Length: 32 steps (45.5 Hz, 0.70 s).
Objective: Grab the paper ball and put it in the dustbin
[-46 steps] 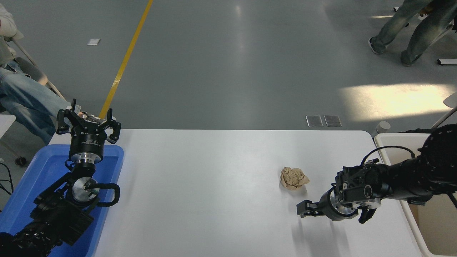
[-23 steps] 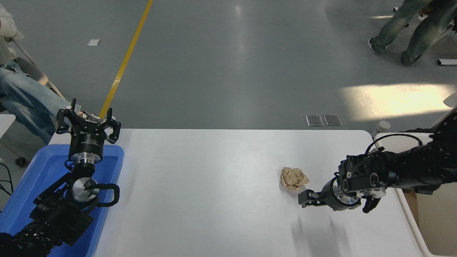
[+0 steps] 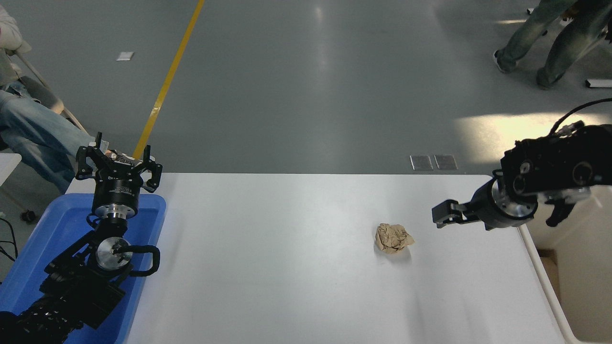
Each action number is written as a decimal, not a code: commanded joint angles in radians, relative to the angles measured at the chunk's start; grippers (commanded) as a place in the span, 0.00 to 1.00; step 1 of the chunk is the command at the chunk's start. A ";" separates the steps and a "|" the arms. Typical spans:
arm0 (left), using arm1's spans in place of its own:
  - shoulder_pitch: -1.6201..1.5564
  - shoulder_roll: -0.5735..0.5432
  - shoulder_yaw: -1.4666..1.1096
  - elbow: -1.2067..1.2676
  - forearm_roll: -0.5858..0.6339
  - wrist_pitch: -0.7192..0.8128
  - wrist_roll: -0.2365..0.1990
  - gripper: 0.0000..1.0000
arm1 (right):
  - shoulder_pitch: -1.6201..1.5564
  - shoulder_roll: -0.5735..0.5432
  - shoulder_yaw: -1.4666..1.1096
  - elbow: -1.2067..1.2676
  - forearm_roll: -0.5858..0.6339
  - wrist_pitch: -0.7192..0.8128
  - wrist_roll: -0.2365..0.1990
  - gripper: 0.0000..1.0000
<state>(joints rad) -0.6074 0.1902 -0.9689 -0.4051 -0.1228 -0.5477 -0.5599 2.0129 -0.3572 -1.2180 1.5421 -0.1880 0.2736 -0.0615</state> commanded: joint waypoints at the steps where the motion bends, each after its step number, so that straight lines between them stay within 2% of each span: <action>1: 0.000 0.000 0.001 0.000 0.000 0.000 0.000 0.99 | 0.185 0.021 -0.040 0.092 0.093 0.090 0.000 1.00; 21: 0.000 0.000 0.001 0.000 0.000 0.000 0.000 0.99 | 0.460 -0.051 0.017 0.135 0.120 0.427 0.000 1.00; 32: 0.000 0.000 0.002 0.000 0.002 0.000 0.000 0.99 | 0.472 -0.031 0.110 0.089 0.125 0.441 -0.001 1.00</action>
<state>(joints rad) -0.6075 0.1902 -0.9680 -0.4050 -0.1227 -0.5477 -0.5600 2.4416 -0.3942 -1.1776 1.6613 -0.0706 0.6608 -0.0615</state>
